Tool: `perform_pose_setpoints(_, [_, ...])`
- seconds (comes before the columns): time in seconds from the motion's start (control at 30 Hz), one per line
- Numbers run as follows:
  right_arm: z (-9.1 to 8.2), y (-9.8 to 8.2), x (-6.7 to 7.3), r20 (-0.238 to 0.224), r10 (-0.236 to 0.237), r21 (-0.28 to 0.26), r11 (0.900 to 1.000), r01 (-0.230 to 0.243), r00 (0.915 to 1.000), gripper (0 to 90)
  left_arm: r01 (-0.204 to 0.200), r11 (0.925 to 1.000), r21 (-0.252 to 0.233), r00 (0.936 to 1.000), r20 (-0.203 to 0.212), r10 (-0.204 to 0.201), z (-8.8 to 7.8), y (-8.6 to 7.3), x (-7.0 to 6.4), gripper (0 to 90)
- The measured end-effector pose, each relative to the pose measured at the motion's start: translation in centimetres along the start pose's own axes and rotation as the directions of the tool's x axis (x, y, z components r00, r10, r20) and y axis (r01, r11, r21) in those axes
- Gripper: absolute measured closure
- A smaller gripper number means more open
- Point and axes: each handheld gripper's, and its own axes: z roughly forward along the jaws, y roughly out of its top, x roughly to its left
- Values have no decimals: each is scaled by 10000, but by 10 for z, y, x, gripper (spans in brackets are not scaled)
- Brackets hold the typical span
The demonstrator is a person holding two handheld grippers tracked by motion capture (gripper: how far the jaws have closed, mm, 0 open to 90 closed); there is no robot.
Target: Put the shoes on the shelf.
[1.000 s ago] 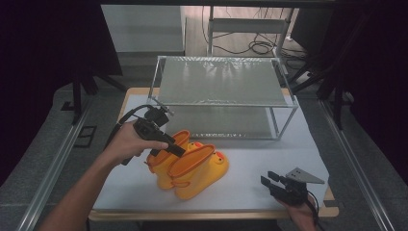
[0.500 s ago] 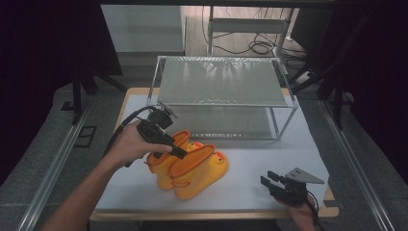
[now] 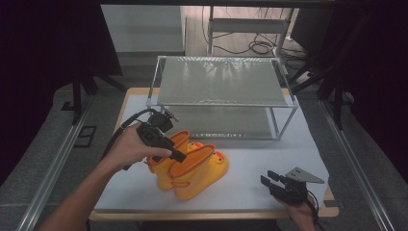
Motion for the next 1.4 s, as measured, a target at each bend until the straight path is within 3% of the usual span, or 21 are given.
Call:
perform_pose_setpoints(0.1, [1, 0, 0, -17, -43, -4, 10000, 43, 10000, 579, -66, 9997, 222, 9996, -257, 72, 5, 2, -2, 296])
perform_pose_setpoints(0.23, [0, 0, 1, -19, -39, -33, 10000, 39, 10000, 579, 51, 9995, 316, 9995, -297, -42, 10, 5, 0, 303])
perform_pose_setpoints(0.6, [0, 0, 0, -8, 12, -40, 10000, -12, 10000, 579, 382, 9973, 619, 9978, -560, -348, 32, 11, 2, 426])
perform_pose_setpoints(0.73, [-1, 0, -1, 41, 29, -34, 10000, -29, 10000, 579, 443, 9979, 480, 9975, -580, -415, 32, 12, 3, 550])
perform_pose_setpoints(0.87, [0, 0, -1, 40, 60, -2, 10000, -60, 10000, 579, 441, 9984, 345, 9979, -485, -424, 31, 11, 4, 743])
perform_pose_setpoints(0.97, [0, 0, -1, 55, 48, -1, 10000, -48, 10000, 579, 351, 9988, 332, 9970, -694, -327, 30, 11, 3, 809])
perform_pose_setpoints(1.2, [0, 1, -1, 65, 67, -55, 10000, -67, 10000, 580, 324, 9994, 98, 9974, -651, -317, 27, 12, 6, 821])
perform_pose_setpoints(1.4, [-2, 1, -4, 112, 173, -158, 9997, -172, 9998, 580, 174, 9998, 139, 9997, -144, -172, 16, 26, 3, 823])
